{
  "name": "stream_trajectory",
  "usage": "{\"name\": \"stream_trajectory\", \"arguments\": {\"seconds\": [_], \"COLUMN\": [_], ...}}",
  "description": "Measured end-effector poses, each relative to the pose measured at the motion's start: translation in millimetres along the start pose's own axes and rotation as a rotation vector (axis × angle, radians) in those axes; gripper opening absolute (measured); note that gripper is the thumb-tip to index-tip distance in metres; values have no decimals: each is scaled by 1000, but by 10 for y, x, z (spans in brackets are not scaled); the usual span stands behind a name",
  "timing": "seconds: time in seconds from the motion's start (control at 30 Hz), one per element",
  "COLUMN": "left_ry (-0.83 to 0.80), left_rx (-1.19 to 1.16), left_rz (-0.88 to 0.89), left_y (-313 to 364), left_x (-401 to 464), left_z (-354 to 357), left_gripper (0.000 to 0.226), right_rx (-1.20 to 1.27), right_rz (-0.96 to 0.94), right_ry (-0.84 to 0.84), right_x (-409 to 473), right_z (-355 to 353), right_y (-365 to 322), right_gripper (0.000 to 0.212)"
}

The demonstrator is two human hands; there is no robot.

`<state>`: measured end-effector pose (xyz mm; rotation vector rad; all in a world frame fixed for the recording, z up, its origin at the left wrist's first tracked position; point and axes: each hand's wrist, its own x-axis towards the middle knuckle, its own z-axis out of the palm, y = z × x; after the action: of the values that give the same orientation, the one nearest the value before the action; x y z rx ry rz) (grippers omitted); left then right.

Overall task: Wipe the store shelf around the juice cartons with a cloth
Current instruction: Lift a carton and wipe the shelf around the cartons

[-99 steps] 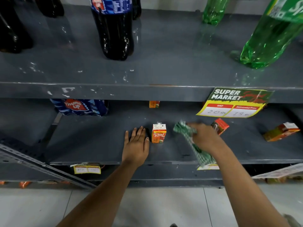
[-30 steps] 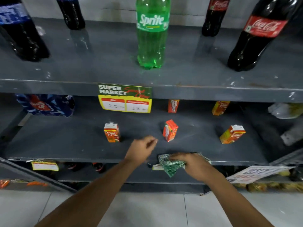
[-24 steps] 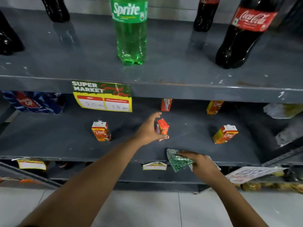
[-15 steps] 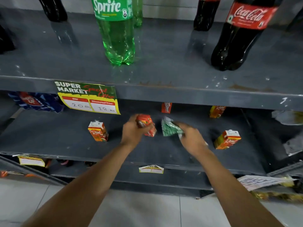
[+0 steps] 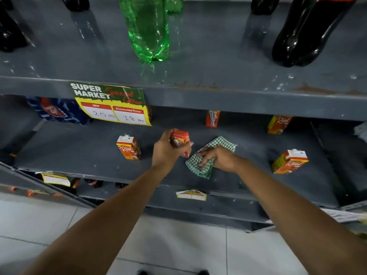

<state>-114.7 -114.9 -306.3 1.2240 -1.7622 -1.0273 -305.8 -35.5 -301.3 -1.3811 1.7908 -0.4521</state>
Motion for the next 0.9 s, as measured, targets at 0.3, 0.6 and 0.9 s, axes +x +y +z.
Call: {"name": "stream_trajectory", "arguments": {"seconds": [0.3, 0.6, 0.9], "left_ry": [-63, -77, -114], "left_rx": [163, 201, 572], "left_rz": [-28, -63, 202], "left_y": [-225, -466, -513], "left_x": [-203, -324, -701], "left_z": [271, 119, 296], "left_gripper": [74, 58, 100], "right_rx": [-272, -166, -358], "right_rz": [-185, -15, 173], "right_ry": [-45, 529, 639], "right_x": [-34, -219, 237], "right_z": [60, 26, -616], "right_y": [331, -17, 67], "right_gripper": [62, 43, 41]}}
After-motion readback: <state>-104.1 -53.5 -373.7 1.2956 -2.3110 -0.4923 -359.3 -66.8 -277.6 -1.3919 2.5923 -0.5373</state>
